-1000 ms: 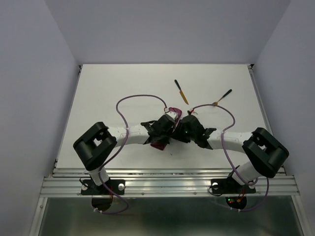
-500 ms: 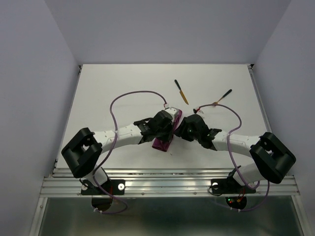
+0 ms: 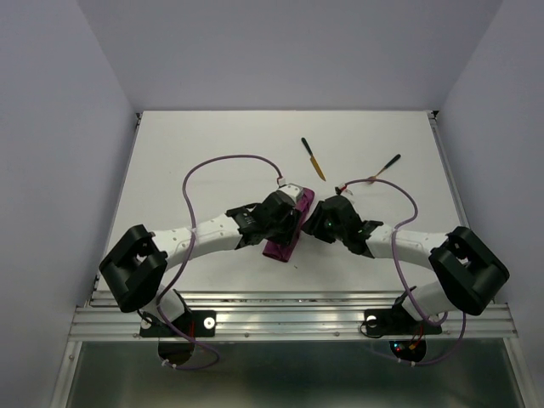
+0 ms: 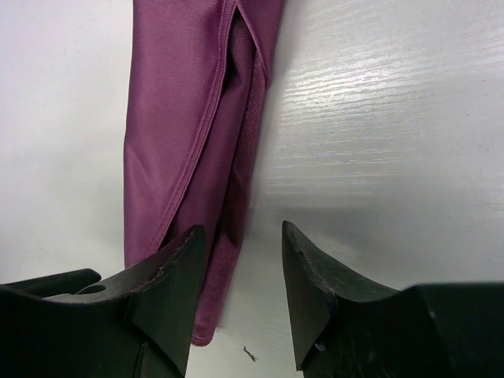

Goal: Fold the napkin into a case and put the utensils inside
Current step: Smooth out the smaller rectangle-folded napkin at the center of the board.

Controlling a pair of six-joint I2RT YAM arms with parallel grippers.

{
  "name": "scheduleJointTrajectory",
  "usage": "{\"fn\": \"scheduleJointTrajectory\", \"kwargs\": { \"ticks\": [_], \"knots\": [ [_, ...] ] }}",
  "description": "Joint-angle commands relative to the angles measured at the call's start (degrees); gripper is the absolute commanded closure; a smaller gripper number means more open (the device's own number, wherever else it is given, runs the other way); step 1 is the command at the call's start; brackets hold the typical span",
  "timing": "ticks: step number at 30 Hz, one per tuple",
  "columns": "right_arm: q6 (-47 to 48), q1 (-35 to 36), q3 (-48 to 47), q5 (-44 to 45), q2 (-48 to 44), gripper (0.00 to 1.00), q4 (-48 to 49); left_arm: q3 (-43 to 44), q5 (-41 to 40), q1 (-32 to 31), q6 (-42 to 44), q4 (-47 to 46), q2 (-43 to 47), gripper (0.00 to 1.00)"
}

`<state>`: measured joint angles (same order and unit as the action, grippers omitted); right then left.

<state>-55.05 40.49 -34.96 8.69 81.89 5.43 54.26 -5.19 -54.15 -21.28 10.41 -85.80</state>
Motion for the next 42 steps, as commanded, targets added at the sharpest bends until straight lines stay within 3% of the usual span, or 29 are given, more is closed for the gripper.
{"fn": "scheduleJointTrajectory", "kwargs": {
  "ticks": [1,10,14,37,42],
  "knots": [
    [0.64,-0.32,-2.22,-0.07,0.99,0.5,1.42,1.38,-3.95,-0.43,0.89,1.45,0.11,0.43],
    [0.38,-0.32,-2.83,-1.13,2.05,0.46,1.42,2.34,-3.07,-1.48,1.41,0.92,-4.02,0.5],
    [0.2,-0.32,-3.18,-1.83,2.66,0.46,1.69,2.52,-3.6,-1.92,1.41,0.75,-5.17,0.58],
    [-0.5,-0.85,-3.89,-6.66,7.14,0.46,5.64,4.71,-9.93,-3.33,2.38,2.51,-9.3,0.65],
    [-0.5,-0.85,-4.33,-7.63,9.43,0.51,7.13,4.98,-10.19,-3.51,2.38,2.51,-10.09,0.87]
  ]
}}
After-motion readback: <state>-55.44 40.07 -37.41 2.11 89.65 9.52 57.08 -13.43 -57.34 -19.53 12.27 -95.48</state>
